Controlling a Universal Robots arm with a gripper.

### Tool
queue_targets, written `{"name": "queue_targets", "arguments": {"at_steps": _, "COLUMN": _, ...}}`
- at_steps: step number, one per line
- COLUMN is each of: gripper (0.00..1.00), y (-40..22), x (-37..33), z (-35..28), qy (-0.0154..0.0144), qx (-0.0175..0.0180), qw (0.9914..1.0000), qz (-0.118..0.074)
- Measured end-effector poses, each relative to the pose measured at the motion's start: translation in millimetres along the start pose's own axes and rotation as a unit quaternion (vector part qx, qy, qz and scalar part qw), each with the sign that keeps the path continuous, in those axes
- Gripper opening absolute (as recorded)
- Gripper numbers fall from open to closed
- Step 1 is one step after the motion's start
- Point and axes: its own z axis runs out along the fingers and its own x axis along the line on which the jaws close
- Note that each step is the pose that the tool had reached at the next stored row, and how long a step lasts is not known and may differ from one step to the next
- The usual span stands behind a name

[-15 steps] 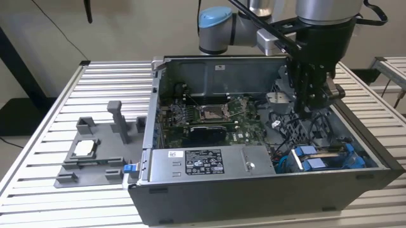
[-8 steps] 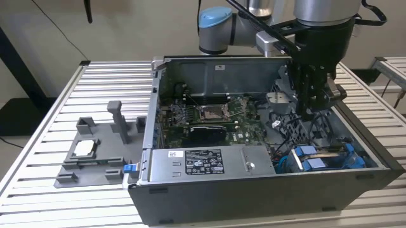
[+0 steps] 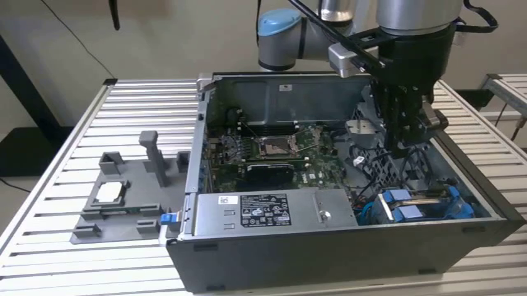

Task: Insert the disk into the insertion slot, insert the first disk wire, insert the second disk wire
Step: 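Insert the second disk wire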

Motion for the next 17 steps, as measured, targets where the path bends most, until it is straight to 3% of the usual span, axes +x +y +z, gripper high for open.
{"name": "queue_targets", "arguments": {"at_steps": 4, "gripper": 0.27, "y": 4.1, "x": -1.3, "z": -0.4, "qy": 0.0016, "qx": 0.0061, "qw": 0.99998, "qz": 0.0}}
{"name": "queue_targets", "arguments": {"at_steps": 13, "gripper": 0.27, "y": 6.7, "x": -3.4, "z": -0.2, "qy": 0.0087, "qx": 0.0114, "qw": 0.9999, "qz": -0.001}}
{"name": "queue_targets", "arguments": {"at_steps": 17, "gripper": 0.27, "y": 7.0, "x": -4.5, "z": 0.7, "qy": 0.0093, "qx": 0.0143, "qw": 0.99985, "qz": -0.001}}
